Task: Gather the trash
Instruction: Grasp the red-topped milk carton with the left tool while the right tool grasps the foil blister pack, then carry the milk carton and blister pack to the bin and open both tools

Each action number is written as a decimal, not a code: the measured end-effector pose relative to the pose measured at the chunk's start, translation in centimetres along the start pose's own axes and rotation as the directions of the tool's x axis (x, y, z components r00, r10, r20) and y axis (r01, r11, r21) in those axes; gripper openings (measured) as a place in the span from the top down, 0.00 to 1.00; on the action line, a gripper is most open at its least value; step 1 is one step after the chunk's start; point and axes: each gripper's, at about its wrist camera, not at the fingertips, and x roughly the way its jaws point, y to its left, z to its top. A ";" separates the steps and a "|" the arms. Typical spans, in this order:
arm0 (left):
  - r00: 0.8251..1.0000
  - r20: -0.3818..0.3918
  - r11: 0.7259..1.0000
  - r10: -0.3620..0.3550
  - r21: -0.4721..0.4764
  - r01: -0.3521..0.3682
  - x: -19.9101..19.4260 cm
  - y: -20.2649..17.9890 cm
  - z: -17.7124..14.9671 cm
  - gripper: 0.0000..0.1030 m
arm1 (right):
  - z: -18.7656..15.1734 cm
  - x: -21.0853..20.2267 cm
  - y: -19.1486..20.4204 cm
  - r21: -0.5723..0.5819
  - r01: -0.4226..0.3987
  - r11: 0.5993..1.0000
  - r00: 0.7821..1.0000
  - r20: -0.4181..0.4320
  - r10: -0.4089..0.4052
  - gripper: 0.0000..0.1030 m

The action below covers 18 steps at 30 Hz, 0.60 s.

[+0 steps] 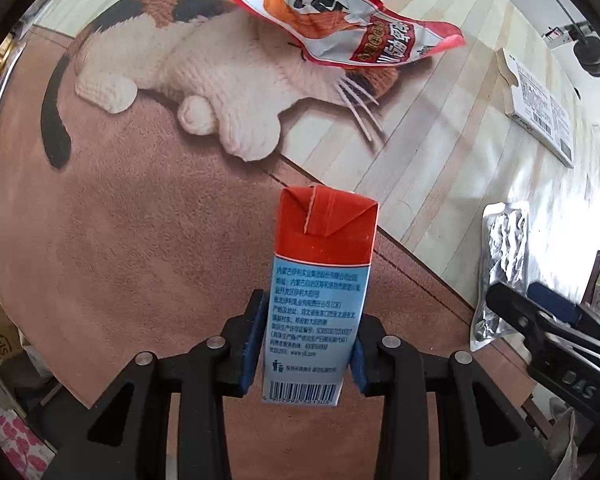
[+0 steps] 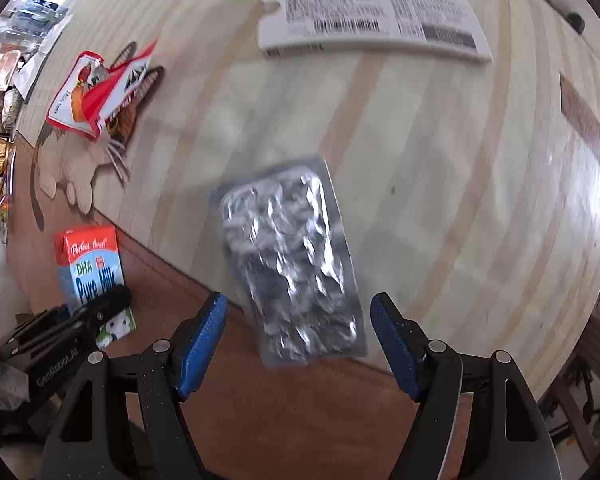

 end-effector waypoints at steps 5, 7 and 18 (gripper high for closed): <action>0.999 0.035 1.000 0.011 0.025 -0.012 -0.5 -0.5 -1.5 0.70 | 0.7 0.9 4.2 -0.080 0.122 0.989 0.992 0.053 -0.118 0.23; 0.998 0.054 0.999 0.022 0.033 -0.024 -1.6 -1.3 -3.0 0.70 | 0.3 1.4 6.1 -0.077 0.152 0.985 0.985 0.090 -0.145 0.24; 0.987 0.156 0.999 0.034 0.015 -0.037 -7.3 -0.1 -7.7 0.70 | -5.8 -1.8 5.3 -0.071 0.048 0.996 0.994 0.097 -0.041 0.36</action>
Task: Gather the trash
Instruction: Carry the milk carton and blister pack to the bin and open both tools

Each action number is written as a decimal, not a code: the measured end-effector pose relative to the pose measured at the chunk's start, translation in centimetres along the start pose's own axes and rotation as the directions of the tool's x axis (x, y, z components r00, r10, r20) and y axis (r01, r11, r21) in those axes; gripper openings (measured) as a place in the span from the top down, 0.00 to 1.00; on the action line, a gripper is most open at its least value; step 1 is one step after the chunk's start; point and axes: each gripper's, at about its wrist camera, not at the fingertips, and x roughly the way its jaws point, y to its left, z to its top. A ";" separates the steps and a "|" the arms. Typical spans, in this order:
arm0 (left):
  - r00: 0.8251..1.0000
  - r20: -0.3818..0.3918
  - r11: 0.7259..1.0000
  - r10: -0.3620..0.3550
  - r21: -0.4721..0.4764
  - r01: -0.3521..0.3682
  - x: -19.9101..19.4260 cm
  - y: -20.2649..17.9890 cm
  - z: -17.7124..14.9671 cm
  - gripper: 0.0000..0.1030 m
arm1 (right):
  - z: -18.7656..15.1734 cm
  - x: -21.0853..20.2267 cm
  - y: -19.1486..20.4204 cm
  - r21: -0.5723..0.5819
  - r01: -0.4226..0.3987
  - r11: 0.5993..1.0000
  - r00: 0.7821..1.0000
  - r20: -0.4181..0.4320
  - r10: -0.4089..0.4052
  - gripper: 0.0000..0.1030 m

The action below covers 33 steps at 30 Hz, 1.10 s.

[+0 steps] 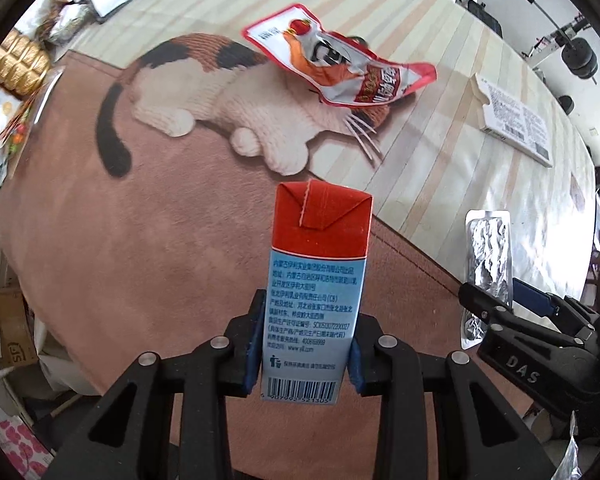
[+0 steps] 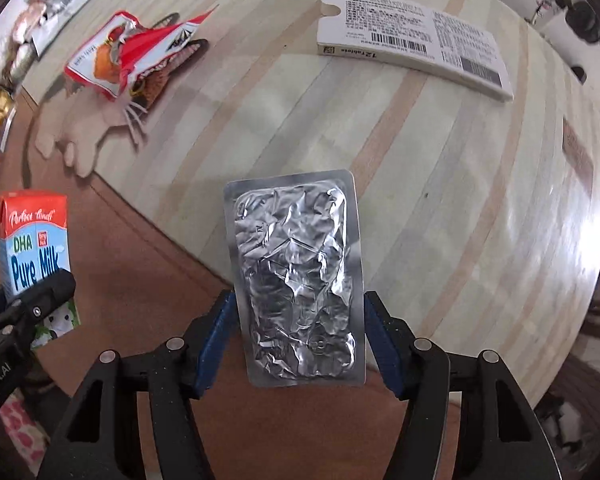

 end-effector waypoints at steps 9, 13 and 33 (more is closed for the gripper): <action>0.993 0.099 0.996 -0.059 -0.062 0.065 -4.6 4.0 -4.8 0.71 | -5.0 -6.3 3.5 -0.045 -0.045 0.998 0.993 0.111 0.050 0.36; 0.983 0.159 0.989 -0.091 -0.102 0.108 -6.7 7.6 -7.8 0.71 | -7.5 -9.4 4.3 -0.062 -0.081 0.995 0.986 0.142 0.089 0.36; 0.984 -0.015 0.844 -0.180 -0.516 0.146 8.2 31.0 -35.1 0.70 | -31.7 5.4 22.5 -0.261 -0.208 0.943 0.974 -0.144 0.176 0.36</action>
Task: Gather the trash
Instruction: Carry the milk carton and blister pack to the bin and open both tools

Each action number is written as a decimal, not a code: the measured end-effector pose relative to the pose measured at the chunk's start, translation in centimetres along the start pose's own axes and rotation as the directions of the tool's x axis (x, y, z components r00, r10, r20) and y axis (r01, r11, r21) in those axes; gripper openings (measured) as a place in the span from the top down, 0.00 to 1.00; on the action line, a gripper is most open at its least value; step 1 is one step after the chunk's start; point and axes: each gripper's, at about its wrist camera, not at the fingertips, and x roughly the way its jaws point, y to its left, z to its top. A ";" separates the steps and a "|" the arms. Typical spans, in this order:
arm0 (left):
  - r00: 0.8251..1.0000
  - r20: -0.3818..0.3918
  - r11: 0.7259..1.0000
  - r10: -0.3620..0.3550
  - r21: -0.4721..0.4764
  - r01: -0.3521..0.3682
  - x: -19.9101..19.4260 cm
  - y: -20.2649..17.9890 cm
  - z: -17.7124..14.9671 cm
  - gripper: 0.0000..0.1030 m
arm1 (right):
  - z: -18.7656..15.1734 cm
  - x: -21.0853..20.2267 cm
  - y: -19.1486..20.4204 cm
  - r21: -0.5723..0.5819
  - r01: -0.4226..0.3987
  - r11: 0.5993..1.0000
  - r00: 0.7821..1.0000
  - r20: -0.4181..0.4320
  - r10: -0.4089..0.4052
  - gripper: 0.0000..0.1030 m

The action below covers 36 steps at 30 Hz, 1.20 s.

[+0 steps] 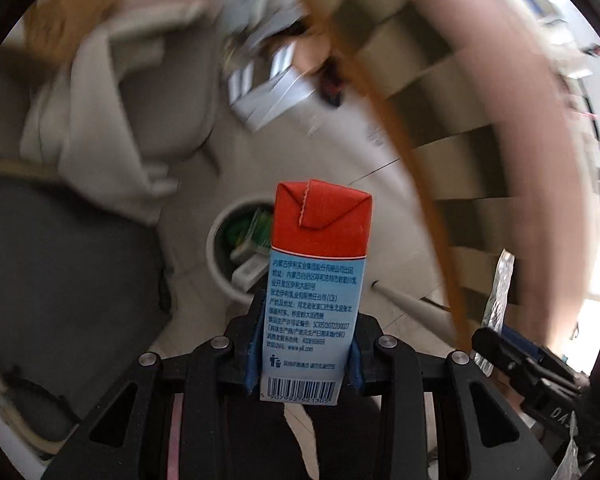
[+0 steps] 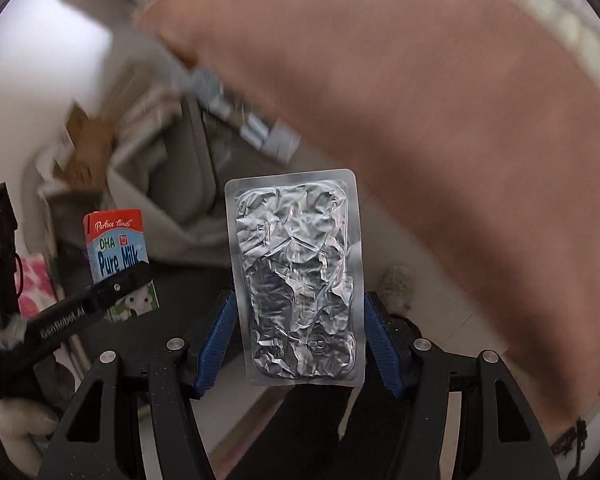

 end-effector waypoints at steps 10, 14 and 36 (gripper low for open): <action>0.990 -0.143 0.989 -0.011 -0.146 -0.010 20.9 8.5 1.8 0.69 | 0.4 25.6 -3.7 0.009 0.003 1.000 0.978 -0.207 -0.001 0.36; 0.982 -0.187 0.988 -0.005 -0.152 -0.024 26.1 10.2 2.0 0.68 | 0.6 32.3 -4.7 0.001 -0.009 1.000 0.971 -0.238 0.009 0.36; 0.969 -0.047 0.968 0.243 -0.056 -0.245 21.3 10.4 -0.4 0.03 | 1.0 33.6 -3.3 -0.189 0.166 0.968 0.969 -0.149 -0.196 0.00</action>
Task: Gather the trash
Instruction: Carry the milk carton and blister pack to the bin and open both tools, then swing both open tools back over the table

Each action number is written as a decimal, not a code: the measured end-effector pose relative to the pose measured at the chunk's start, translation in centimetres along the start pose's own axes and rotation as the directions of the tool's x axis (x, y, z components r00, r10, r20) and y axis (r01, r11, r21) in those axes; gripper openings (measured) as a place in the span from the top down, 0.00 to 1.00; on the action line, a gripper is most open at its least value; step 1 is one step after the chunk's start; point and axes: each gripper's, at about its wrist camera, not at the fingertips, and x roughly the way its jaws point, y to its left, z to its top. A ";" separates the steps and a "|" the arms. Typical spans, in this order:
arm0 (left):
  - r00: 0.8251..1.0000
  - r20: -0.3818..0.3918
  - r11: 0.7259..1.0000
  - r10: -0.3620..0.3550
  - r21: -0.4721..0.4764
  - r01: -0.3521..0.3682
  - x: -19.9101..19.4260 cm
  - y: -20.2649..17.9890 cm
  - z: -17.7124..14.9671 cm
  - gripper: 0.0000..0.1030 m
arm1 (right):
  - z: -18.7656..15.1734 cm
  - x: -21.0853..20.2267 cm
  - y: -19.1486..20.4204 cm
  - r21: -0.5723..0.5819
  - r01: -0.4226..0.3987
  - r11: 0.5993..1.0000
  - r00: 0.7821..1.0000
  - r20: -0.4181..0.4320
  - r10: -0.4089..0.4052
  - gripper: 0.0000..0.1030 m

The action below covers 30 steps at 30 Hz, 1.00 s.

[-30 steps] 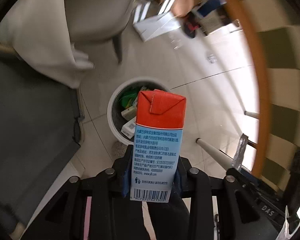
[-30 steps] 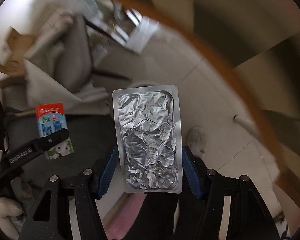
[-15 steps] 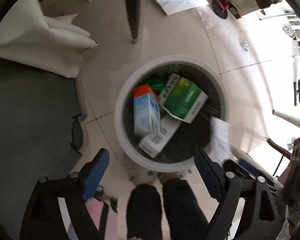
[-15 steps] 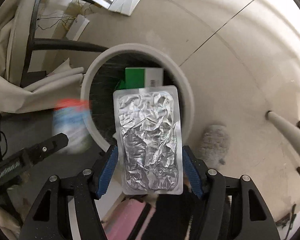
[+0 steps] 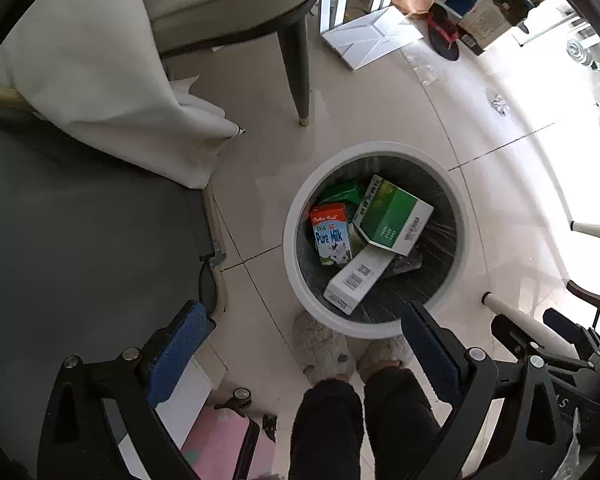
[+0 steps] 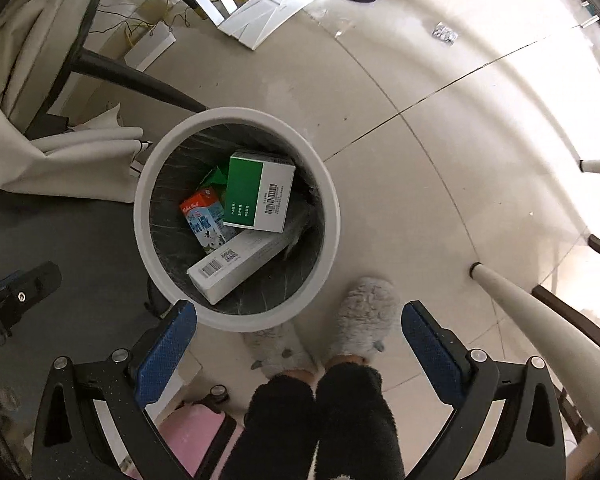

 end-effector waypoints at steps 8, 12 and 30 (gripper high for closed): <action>0.999 0.034 1.000 0.012 0.012 -0.013 -5.8 0.4 -2.0 0.03 | -1.6 -7.1 0.8 -0.022 0.024 0.999 0.998 0.052 -0.023 0.00; 0.998 0.058 1.000 0.016 0.011 -0.017 -9.7 0.9 -3.3 0.03 | -2.6 -11.4 1.5 -0.035 0.030 0.999 0.996 0.084 -0.027 0.00; 0.970 0.228 0.995 0.083 0.038 -0.094 -29.6 1.6 -8.7 0.03 | -8.9 -31.7 3.3 0.009 -0.101 0.995 0.985 0.139 0.099 0.00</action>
